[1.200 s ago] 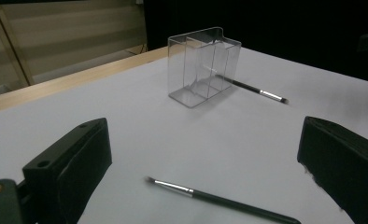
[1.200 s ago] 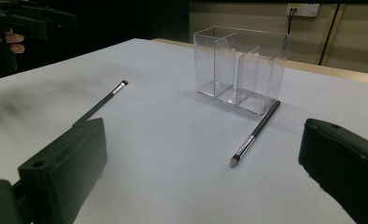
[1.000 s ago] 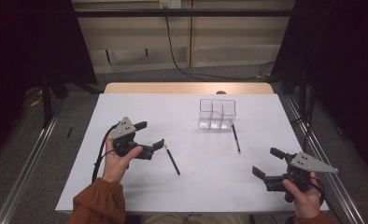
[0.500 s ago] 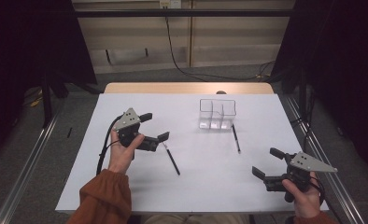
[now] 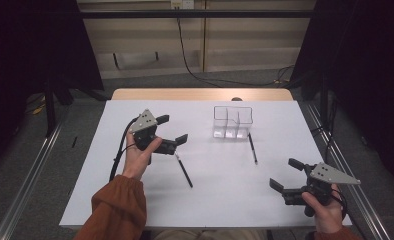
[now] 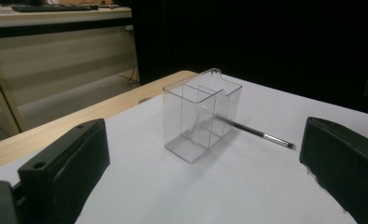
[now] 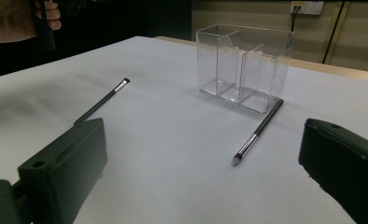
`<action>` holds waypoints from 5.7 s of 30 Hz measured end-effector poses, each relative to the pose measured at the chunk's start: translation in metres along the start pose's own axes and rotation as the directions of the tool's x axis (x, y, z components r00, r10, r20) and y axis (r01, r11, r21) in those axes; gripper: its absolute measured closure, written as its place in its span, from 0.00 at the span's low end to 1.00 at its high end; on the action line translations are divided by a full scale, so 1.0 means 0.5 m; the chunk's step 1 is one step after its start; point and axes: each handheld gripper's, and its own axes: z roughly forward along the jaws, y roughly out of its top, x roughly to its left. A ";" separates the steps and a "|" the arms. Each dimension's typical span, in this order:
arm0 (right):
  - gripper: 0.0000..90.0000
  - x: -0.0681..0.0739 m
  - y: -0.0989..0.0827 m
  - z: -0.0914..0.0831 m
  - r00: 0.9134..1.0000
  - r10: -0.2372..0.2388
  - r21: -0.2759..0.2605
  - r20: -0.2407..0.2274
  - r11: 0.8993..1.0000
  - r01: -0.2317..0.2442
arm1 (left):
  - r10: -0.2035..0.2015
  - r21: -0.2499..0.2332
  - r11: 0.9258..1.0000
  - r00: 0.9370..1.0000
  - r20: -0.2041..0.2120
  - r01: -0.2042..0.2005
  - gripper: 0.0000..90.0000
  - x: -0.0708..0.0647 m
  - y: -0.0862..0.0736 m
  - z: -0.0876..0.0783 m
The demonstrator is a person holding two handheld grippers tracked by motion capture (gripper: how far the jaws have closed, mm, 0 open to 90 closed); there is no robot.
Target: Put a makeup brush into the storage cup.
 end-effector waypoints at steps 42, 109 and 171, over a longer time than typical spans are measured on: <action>0.01 0.000 -0.001 0.003 1.000 -0.003 0.010 -0.010 1.000 0.003 | 0.170 0.539 0.803 0.964 0.204 -0.256 0.04 0.017 0.022 0.044; 0.00 0.001 -0.002 0.006 1.000 0.002 0.024 -0.026 1.000 -0.001 | 0.143 0.730 0.433 0.840 0.524 -0.529 0.26 0.006 -0.068 0.173; 0.00 0.002 -0.002 0.005 1.000 0.002 0.025 -0.015 1.000 -0.002 | -0.043 0.790 0.574 0.956 0.291 -0.215 0.94 0.033 -0.032 0.128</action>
